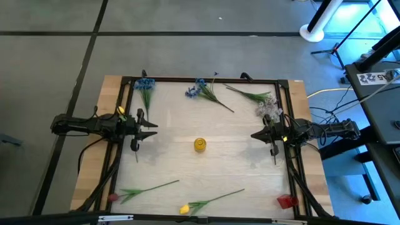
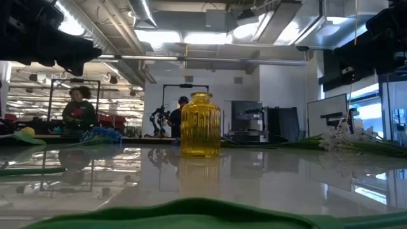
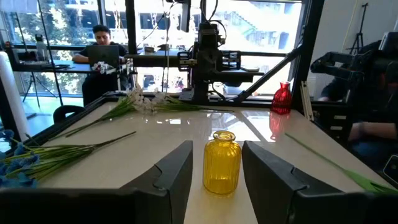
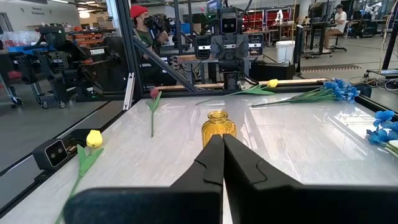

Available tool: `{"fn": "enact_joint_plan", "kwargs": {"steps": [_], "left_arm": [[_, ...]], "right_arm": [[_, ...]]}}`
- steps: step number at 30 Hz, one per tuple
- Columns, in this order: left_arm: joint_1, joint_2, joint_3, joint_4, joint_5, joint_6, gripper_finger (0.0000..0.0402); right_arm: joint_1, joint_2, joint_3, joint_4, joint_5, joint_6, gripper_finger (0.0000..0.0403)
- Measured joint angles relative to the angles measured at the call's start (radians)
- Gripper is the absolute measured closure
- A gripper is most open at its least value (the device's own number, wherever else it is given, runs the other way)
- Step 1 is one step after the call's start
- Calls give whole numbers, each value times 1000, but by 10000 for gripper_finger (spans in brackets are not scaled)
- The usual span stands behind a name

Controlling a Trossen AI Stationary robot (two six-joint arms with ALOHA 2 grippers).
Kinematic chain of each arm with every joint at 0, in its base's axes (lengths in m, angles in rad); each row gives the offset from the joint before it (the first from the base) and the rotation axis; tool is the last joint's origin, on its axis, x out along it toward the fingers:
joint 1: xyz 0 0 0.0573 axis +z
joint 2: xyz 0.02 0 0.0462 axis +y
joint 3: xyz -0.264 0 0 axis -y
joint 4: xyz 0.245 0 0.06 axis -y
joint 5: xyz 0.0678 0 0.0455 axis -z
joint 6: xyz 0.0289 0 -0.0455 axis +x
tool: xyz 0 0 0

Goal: Sort flowers into vase by color

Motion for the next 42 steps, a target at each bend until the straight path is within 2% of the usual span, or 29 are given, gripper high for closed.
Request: {"fn": "enact_joint_plan", "kwargs": {"steps": [22,29,36,42], "left_arm": [[0,0,0,0,0,0,266],[0,0,0,0,0,0,266],[0,0,0,0,0,0,266],[0,0,0,0,0,0,266]], "right_arm": [[0,0,0,16,3,0,402],[0,0,0,140,8,142,402],[1,6,0,417,32,58,402],[1,179,8,514,33,134,402]]}}
